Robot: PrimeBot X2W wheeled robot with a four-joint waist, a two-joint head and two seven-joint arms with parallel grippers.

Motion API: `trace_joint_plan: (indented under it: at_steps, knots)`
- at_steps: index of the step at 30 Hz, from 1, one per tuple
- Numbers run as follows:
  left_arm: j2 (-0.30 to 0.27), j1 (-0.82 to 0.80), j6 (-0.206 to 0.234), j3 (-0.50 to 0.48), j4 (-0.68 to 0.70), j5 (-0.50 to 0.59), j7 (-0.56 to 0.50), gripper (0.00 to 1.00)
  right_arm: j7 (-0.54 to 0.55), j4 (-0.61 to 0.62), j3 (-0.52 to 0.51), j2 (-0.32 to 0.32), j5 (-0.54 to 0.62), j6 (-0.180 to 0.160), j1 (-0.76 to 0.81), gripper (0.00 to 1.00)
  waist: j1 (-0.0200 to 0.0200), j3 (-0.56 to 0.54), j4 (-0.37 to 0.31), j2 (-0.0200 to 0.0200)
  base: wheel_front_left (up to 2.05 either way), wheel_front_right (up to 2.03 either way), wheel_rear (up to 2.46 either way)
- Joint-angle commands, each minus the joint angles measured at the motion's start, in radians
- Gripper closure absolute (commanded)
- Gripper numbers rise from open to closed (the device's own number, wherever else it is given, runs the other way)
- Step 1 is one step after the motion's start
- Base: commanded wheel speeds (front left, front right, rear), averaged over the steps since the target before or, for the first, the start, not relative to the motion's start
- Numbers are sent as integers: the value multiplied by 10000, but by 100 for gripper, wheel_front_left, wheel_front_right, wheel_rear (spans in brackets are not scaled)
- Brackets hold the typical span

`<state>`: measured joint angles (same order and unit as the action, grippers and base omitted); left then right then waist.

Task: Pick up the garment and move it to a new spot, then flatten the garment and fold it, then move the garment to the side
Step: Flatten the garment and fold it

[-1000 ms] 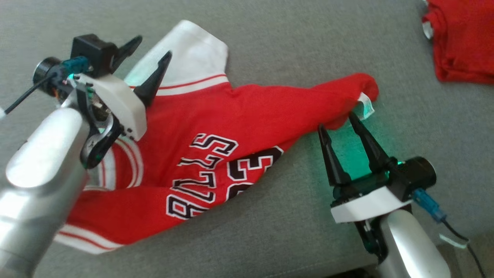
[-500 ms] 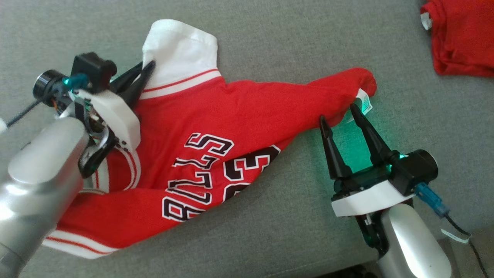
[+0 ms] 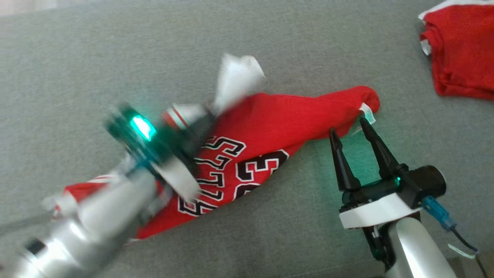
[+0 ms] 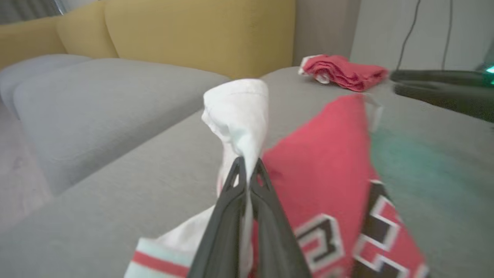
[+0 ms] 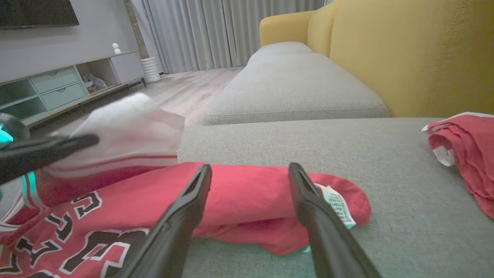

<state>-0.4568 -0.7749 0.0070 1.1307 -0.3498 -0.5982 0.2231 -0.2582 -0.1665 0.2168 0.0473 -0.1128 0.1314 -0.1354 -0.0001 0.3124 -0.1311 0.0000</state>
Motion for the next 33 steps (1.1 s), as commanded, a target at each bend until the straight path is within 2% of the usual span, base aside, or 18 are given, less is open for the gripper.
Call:
trace_joint_plan:
  at_steps: [1,6,11,12,13,19,26,29,33]
  knots:
    - [-164,6,136,-225,313,84,127,100,-36,346,185,29,101,-7,11,0,1,-75,120,0,0,0,0]
    - [249,886,417,403,643,255,124,100,-36,314,211,29,132,-7,144,0,1,-248,333,0,0,0,0]
    - [598,1397,801,600,672,192,25,98,-36,281,231,29,125,-7,177,0,1,-389,422,0,0,0,0]
    - [645,1445,916,608,656,208,3,4,-36,282,239,29,121,-7,183,0,1,-405,431,0,0,0,0]
    - [669,1449,1023,636,653,293,7,0,-36,282,246,29,118,-7,188,0,1,-414,438,0,0,0,0]
    - [668,1305,1259,806,1178,595,-304,0,-36,255,235,29,82,-7,245,0,1,-476,461,0,0,0,0]
    - [260,868,1566,894,2534,969,-1174,0,-36,231,198,29,19,-7,275,0,1,-542,432,0,0,0,0]
    - [199,696,1573,945,2811,1073,-1509,0,-36,232,209,29,0,-7,253,0,1,-547,416,0,0,0,0]
    - [110,462,1296,1186,3076,1399,-2318,0,-36,246,240,29,-35,-7,179,0,1,-501,351,0,0,0,0]
